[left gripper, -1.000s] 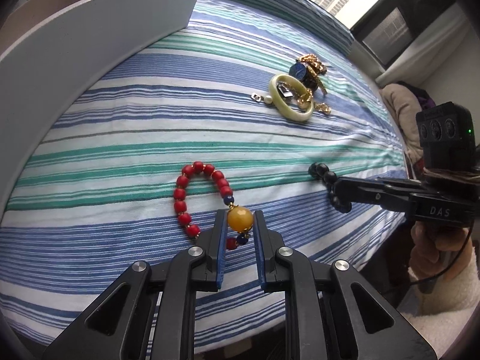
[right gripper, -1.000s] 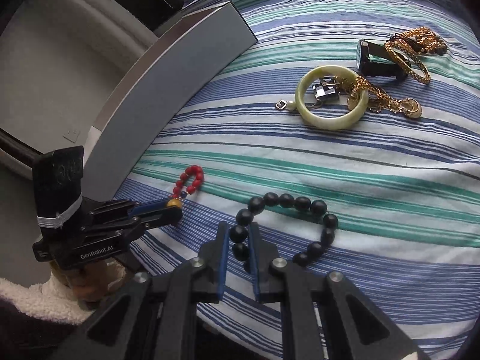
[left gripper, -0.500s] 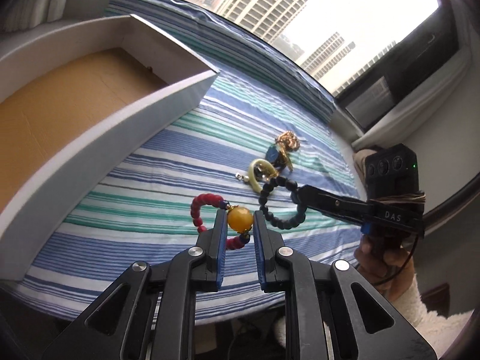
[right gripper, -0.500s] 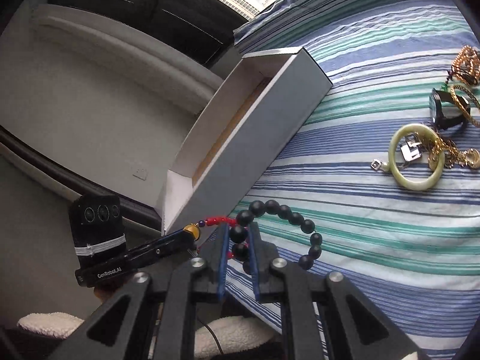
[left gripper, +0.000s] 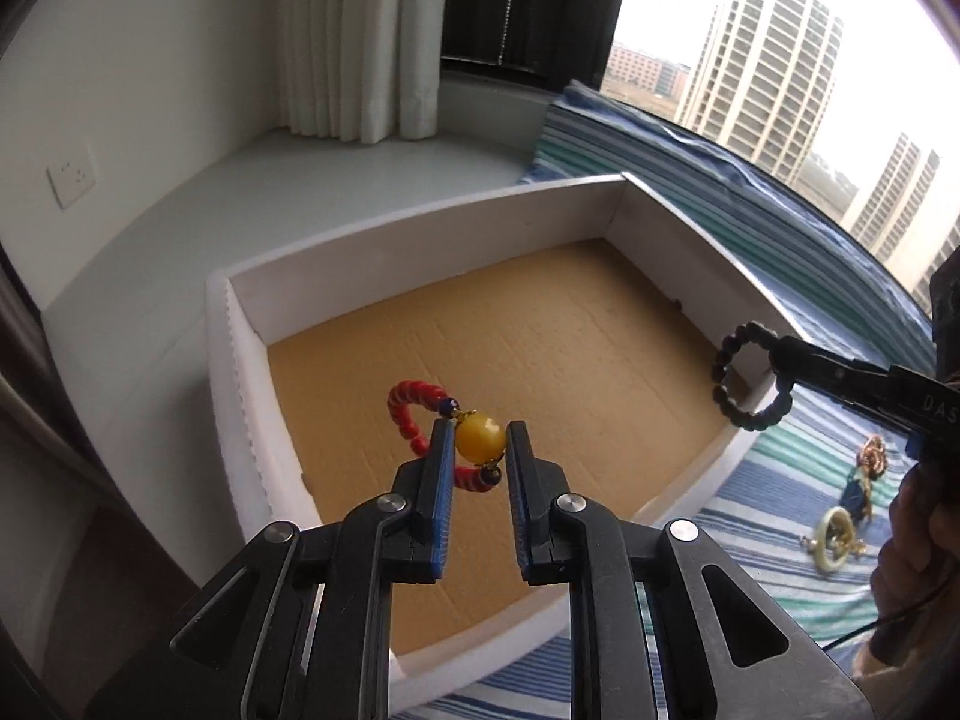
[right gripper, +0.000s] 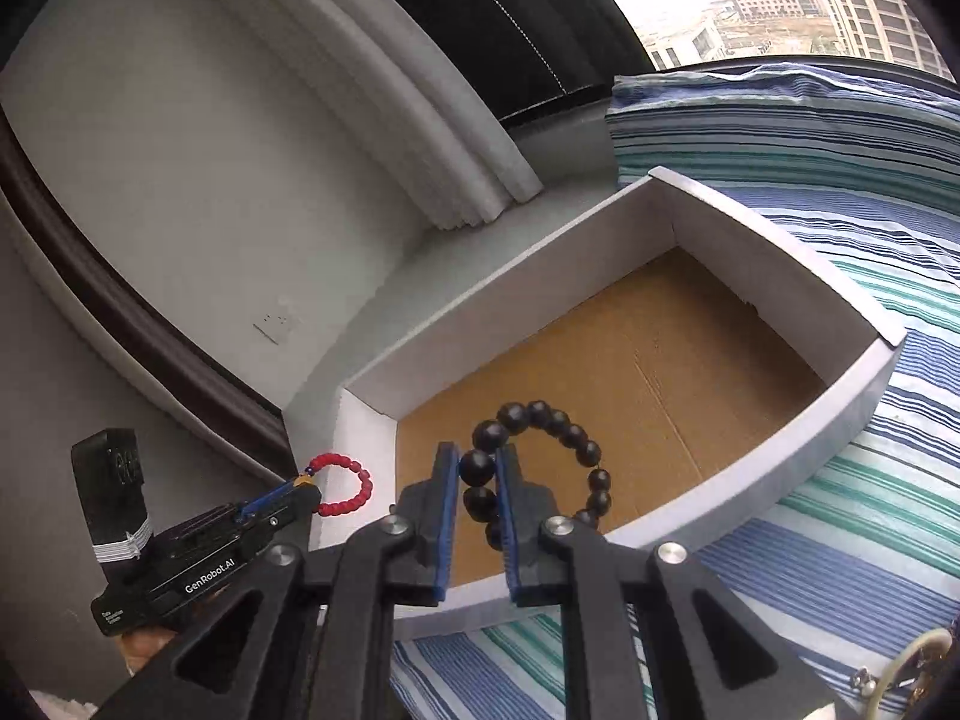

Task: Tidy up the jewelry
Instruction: 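Carry both bracelets into the white tray and open both tools, then move both tools back toward the remaining jewelry pile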

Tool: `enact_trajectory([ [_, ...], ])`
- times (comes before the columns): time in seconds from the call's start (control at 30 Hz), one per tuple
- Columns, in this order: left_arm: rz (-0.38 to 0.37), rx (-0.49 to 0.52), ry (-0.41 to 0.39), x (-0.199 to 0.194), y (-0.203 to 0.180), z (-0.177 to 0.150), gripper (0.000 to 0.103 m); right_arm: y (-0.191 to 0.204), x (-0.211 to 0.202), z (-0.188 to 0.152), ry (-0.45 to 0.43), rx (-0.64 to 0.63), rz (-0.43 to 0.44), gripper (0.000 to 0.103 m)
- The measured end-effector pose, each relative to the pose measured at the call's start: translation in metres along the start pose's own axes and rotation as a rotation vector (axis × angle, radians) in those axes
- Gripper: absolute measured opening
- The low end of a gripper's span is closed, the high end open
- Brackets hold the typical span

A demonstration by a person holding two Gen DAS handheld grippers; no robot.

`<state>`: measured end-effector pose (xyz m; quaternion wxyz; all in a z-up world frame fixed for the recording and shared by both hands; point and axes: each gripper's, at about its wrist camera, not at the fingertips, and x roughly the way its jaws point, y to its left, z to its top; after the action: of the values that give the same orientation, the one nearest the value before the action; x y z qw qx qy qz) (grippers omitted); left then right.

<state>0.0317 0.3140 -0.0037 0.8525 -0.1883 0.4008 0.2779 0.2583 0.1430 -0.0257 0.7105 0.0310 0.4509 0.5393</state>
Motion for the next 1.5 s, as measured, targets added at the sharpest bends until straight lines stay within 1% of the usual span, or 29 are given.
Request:
enact_trajectory([
  [0.07, 0.028, -0.004, 0.038, 0.022, 0.003, -0.002, 0.015, 0.001, 0.034, 0.002, 0.047, -0.041, -0.060, 0.013],
  [0.13, 0.030, -0.015, 0.074, 0.039, 0.006, -0.003, 0.016, 0.006, 0.063, -0.001, 0.088, -0.086, -0.116, 0.013],
  [0.2, 0.044, -0.015, 0.094, 0.049, 0.005, -0.006, 0.016, 0.011, 0.083, -0.003, 0.115, -0.106, -0.142, 0.016],
  [0.27, 0.058, -0.022, 0.104, 0.055, 0.005, -0.008, 0.018, 0.017, 0.093, -0.004, 0.123, -0.107, -0.146, 0.018],
  [0.3, 0.061, -0.031, 0.101, 0.055, 0.008, -0.008, 0.021, 0.020, 0.095, -0.004, 0.122, -0.101, -0.136, 0.026],
  [0.33, 0.055, -0.040, 0.097, 0.051, 0.008, -0.007, 0.036, 0.022, 0.094, -0.004, 0.113, -0.091, -0.127, 0.032],
  [0.37, 0.048, -0.048, 0.083, 0.044, 0.009, -0.006, 0.058, 0.025, 0.089, -0.004, 0.100, -0.082, -0.113, 0.032],
  [0.4, 0.046, -0.051, 0.060, 0.035, 0.008, -0.006, 0.067, 0.028, 0.083, -0.004, 0.086, -0.080, -0.101, 0.033],
  [0.43, 0.053, -0.046, 0.026, 0.028, 0.008, -0.006, 0.078, 0.033, 0.074, -0.004, 0.069, -0.086, -0.102, 0.037],
  [0.5, 0.056, -0.017, -0.021, 0.013, 0.000, -0.004, 0.079, 0.044, 0.049, -0.006, 0.017, -0.120, -0.122, 0.044],
  [0.57, 0.028, 0.009, -0.052, -0.001, -0.011, -0.004, 0.086, 0.056, 0.020, -0.013, -0.042, -0.161, -0.154, 0.046],
  [0.6, 0.011, 0.022, -0.071, -0.009, -0.017, -0.008, 0.088, 0.061, 0.005, -0.017, -0.070, -0.177, -0.175, 0.052],
  [0.63, -0.009, 0.038, -0.093, -0.017, -0.024, -0.012, 0.091, 0.065, -0.009, -0.024, -0.095, -0.192, -0.204, 0.060],
  [0.7, -0.059, 0.079, -0.127, -0.030, -0.043, -0.026, 0.095, 0.073, -0.039, -0.041, -0.146, -0.218, -0.282, 0.067],
  [0.73, -0.092, 0.097, -0.135, -0.033, -0.052, -0.033, 0.097, 0.075, -0.052, -0.052, -0.170, -0.233, -0.327, 0.068],
  [0.83, -0.197, 0.137, -0.132, -0.034, -0.084, -0.055, 0.098, 0.064, -0.090, -0.087, -0.216, -0.259, -0.483, 0.068],
  [0.9, -0.250, 0.163, -0.111, -0.030, -0.105, -0.071, 0.098, 0.052, -0.108, -0.113, -0.221, -0.255, -0.583, 0.068],
  [0.97, -0.285, 0.192, -0.077, -0.025, -0.124, -0.090, 0.098, 0.036, -0.125, -0.139, -0.217, -0.218, -0.659, 0.068],
  [1.03, -0.303, 0.231, -0.036, -0.020, -0.142, -0.108, 0.098, 0.019, -0.139, -0.165, -0.208, -0.163, -0.717, 0.068],
  [1.1, -0.320, 0.271, -0.015, -0.020, -0.154, -0.122, 0.098, 0.004, -0.148, -0.187, -0.196, -0.109, -0.772, 0.068],
  [1.17, -0.324, 0.299, -0.007, -0.023, -0.162, -0.135, 0.098, -0.009, -0.159, -0.208, -0.184, -0.069, -0.807, 0.068],
  [1.27, -0.331, 0.328, -0.002, -0.033, -0.172, -0.151, 0.098, -0.018, -0.168, -0.232, -0.176, -0.021, -0.827, 0.068],
  [1.4, -0.338, 0.340, 0.004, -0.042, -0.174, -0.162, 0.098, -0.024, -0.176, -0.248, -0.193, 0.029, -0.826, 0.068],
  [1.5, -0.332, 0.342, -0.012, -0.052, -0.171, -0.169, 0.098, -0.024, -0.181, -0.253, -0.204, 0.039, -0.818, 0.068],
])
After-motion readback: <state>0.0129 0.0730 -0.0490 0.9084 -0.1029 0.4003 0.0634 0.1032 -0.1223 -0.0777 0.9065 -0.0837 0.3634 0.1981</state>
